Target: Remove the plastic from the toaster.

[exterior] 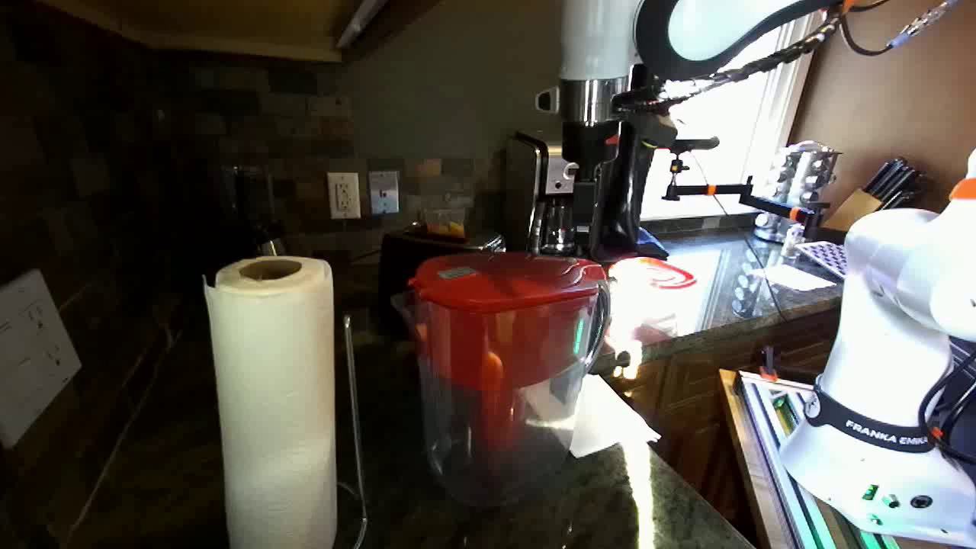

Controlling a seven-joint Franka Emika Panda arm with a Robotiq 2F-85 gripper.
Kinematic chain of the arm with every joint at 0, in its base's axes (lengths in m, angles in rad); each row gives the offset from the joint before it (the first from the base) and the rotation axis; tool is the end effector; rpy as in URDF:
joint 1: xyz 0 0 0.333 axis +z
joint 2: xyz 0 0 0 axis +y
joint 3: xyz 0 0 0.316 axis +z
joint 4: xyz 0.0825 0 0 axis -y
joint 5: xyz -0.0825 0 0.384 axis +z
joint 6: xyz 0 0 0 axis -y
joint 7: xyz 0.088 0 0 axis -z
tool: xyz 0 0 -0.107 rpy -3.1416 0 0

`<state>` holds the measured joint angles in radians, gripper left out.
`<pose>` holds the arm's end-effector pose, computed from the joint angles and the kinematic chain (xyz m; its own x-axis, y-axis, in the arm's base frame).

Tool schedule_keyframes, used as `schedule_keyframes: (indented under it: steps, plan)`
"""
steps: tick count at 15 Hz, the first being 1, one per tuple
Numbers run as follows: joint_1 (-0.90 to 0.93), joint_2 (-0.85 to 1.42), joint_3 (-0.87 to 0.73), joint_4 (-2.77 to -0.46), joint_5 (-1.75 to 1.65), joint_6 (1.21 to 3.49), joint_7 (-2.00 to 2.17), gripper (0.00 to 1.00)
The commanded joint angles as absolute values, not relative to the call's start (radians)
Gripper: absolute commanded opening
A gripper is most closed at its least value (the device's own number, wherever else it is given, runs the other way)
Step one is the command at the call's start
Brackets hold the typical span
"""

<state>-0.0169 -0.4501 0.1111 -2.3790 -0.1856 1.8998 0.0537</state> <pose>0.4101 0.0282 0.4872 0.9957 0.0885 -0.0277 0.0925 -0.9707 0.2217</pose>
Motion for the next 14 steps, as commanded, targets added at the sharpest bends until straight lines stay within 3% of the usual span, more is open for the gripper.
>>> schedule_keyframes:
  steps: [1,8,14]
  plan:
    - [0.001,-0.449,0.096,-2.377,-0.192,1.896,0.06,1.0]
    - [-0.01,-0.424,0.091,-2.36,-0.202,1.942,0.077,1.0]
    - [-0.009,-0.342,0.044,-2.337,-0.192,2.219,-0.005,1.0]
